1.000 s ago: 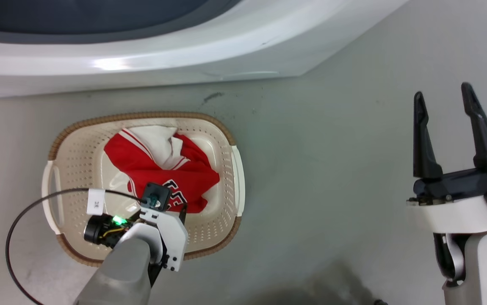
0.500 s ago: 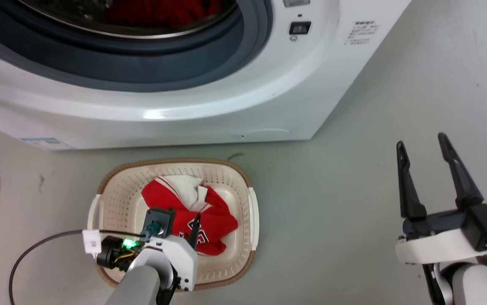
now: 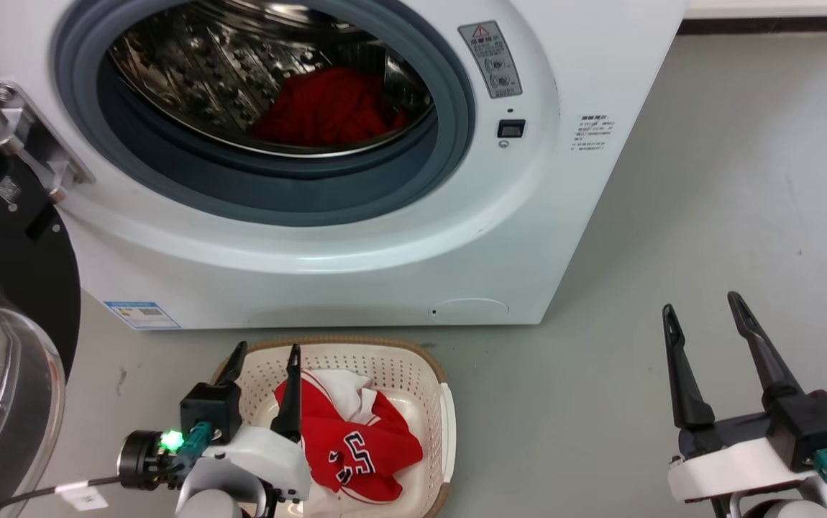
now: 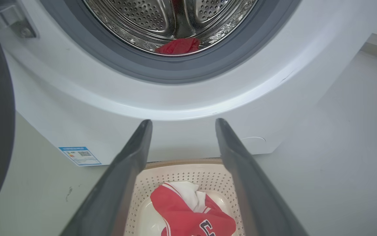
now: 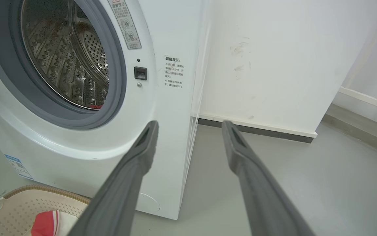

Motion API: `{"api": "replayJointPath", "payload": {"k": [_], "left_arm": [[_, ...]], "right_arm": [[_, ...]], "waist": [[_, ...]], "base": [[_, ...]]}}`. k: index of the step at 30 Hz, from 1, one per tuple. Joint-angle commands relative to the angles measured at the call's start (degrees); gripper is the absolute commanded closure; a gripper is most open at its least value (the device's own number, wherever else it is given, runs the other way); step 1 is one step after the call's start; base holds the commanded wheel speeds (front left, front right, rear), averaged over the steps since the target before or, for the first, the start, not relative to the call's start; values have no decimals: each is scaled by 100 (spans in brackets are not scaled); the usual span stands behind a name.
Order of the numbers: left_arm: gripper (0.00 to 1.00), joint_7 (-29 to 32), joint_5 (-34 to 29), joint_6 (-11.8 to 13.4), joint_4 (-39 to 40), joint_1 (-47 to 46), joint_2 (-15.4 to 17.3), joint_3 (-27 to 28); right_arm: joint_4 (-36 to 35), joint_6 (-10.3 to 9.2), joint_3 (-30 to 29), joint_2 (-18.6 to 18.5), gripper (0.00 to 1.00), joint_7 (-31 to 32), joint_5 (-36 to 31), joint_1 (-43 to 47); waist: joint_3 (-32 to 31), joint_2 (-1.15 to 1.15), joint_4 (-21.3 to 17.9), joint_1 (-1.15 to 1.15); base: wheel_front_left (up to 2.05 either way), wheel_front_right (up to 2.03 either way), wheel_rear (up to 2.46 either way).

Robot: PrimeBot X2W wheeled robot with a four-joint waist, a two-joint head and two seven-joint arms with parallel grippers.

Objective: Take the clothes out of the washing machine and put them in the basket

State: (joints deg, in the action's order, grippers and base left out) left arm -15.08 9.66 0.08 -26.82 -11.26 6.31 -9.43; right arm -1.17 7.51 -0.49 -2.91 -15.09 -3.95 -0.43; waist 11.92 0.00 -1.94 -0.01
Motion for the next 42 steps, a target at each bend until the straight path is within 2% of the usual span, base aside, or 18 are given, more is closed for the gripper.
{"api": "replayJointPath", "payload": {"k": [1, 12, 20, 25, 30, 34, 42], "left_arm": [[0, -12, -69, 38, 216, 143, -34, 74], [0, -13, -335, 251, 1889, 820, -266, 698], [0, -13, -376, 176, 1823, 514, -325, 838], [0, -13, -461, 46, 1307, -76, -292, 881], [0, -13, -484, -79, 480, -1076, -162, 904], [0, -8, -568, -212, -320, -2028, 66, 848], [0, 431, -776, -432, -1752, -4092, 526, 606]], "right_arm": [[21, -4, 9, 6, 0, -12, -3, 92], [21, -4, -28, 6, 0, -12, 87, 306], [-11, -4, 17, 6, 0, -12, 145, 239], [-57, -4, 30, 6, 0, -12, 139, 84], [-112, -4, 84, 6, 0, -12, 123, -166], [-156, -4, 109, 5, 0, -12, 162, -424], [-257, -4, 162, 7, 0, -12, 352, -919]], "waist": [[-152, 0, 35, 1], [-500, 0, 34, 1], [-411, 0, -36, 1], [-162, 0, -117, 1], [257, 0, -252, 1], [674, 0, -432, 1], [1576, 0, -865, 1]], "base": [[0, 0, 0], [0, 0, 0], [0, 0, 0], [0, 0, 0], [0, 0, 0], [0, 0, 0], [0, 0, 0]]}}
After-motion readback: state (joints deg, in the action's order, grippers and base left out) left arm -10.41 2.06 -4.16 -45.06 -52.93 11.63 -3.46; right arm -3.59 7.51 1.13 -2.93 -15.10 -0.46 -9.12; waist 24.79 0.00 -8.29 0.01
